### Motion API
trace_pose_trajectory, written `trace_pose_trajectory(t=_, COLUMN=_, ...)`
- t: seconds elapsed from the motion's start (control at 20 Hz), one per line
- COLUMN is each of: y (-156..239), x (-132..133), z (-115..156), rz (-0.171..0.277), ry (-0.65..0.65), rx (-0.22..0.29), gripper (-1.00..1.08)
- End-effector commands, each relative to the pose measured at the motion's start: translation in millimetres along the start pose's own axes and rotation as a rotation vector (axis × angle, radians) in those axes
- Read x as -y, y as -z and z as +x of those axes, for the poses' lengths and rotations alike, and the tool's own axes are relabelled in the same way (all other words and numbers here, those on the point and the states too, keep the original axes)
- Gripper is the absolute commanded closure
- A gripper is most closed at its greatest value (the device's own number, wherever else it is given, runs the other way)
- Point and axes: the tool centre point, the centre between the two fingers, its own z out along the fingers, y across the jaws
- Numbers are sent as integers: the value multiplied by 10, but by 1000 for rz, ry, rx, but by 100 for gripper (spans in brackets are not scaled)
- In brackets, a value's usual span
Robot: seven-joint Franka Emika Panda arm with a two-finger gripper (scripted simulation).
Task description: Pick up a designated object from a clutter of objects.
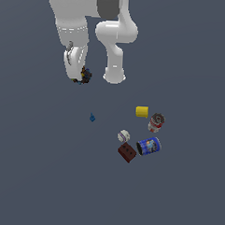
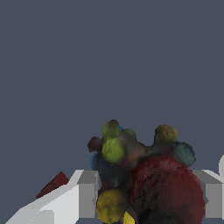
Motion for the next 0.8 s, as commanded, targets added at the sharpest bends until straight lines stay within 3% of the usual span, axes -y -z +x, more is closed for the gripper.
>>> trace_pose_trajectory(t=0.0, y=138, x=-99, z=38, rz=0, ry=0, rx=-1, gripper=108)
trace_pose_trajectory(t=0.4, y=393, x=-271, z=108, rz=-1, ry=1, rx=-1, gripper=108)
trace_pose_trajectory(t=0.75, y=402, x=-264, z=111, rz=-1, ry=1, rx=-1, gripper=108)
